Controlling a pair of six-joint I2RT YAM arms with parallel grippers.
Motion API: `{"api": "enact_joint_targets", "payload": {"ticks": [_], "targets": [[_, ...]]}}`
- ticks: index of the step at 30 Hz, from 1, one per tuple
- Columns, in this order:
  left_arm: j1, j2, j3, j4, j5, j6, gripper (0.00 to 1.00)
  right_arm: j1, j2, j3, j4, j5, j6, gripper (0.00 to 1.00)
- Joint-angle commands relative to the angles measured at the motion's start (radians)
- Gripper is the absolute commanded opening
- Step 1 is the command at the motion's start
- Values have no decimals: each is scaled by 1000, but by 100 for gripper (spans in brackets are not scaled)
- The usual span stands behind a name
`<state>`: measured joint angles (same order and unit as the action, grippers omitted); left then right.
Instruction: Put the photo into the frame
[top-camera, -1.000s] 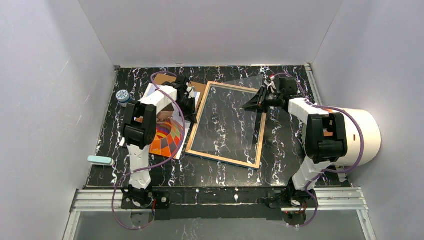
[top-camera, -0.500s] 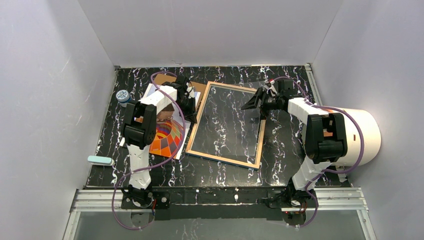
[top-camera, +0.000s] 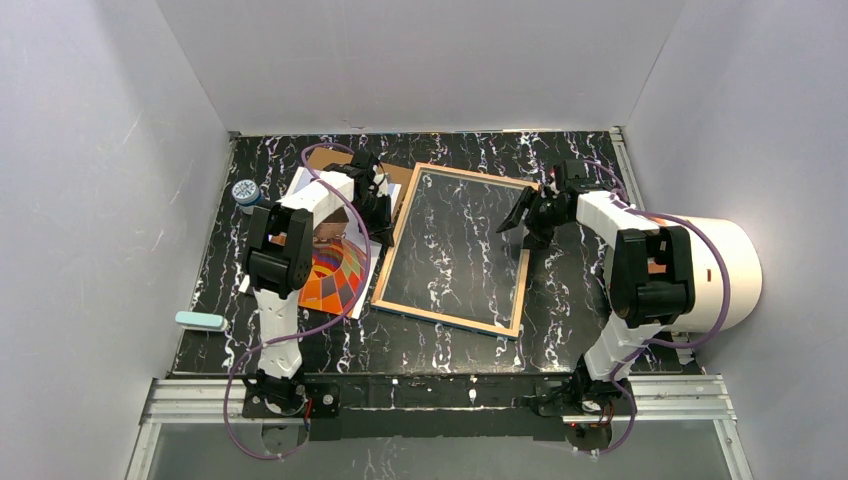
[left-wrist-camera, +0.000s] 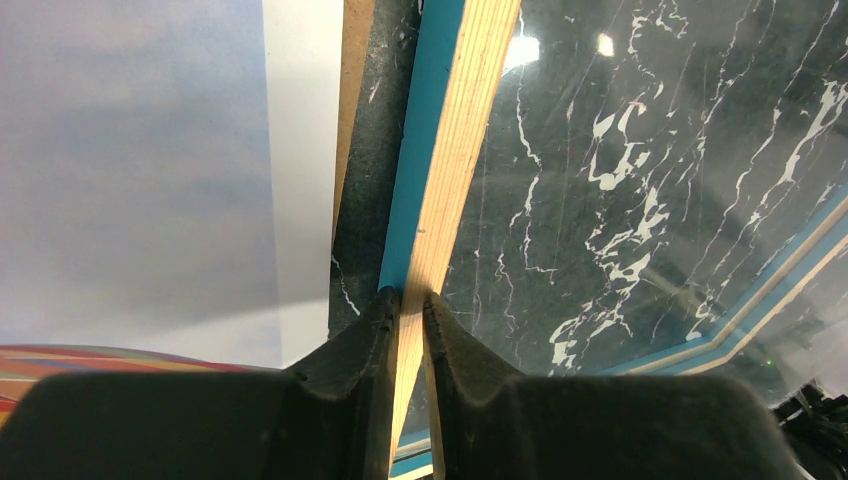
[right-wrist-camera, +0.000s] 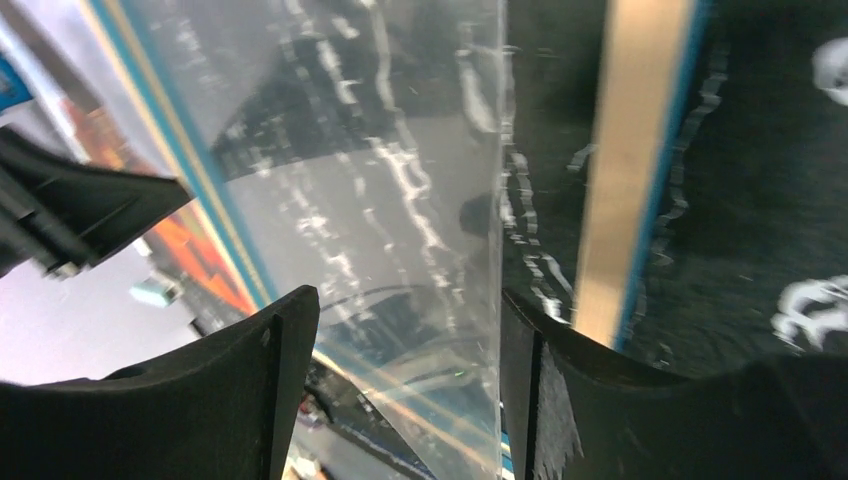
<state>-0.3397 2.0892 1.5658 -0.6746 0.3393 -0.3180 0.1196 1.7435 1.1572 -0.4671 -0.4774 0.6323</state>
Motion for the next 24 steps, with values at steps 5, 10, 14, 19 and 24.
{"api": "enact_joint_targets", "payload": {"ticks": [5,10,14,19,24], "targets": [[-7,-24,5,-30,-17,0,16,3,-69,62,-176,282,-42,67],[-7,-26,14,-33,-22,-1,19,4,-106,19,-181,278,-80,54],[-7,-19,13,-31,-14,-8,21,17,-102,5,-95,153,-73,48],[-7,-24,-1,-29,-11,-5,22,80,-47,-6,-56,112,-57,46],[-7,-26,-33,-16,28,-7,20,99,2,-46,-21,108,-28,47]]}}
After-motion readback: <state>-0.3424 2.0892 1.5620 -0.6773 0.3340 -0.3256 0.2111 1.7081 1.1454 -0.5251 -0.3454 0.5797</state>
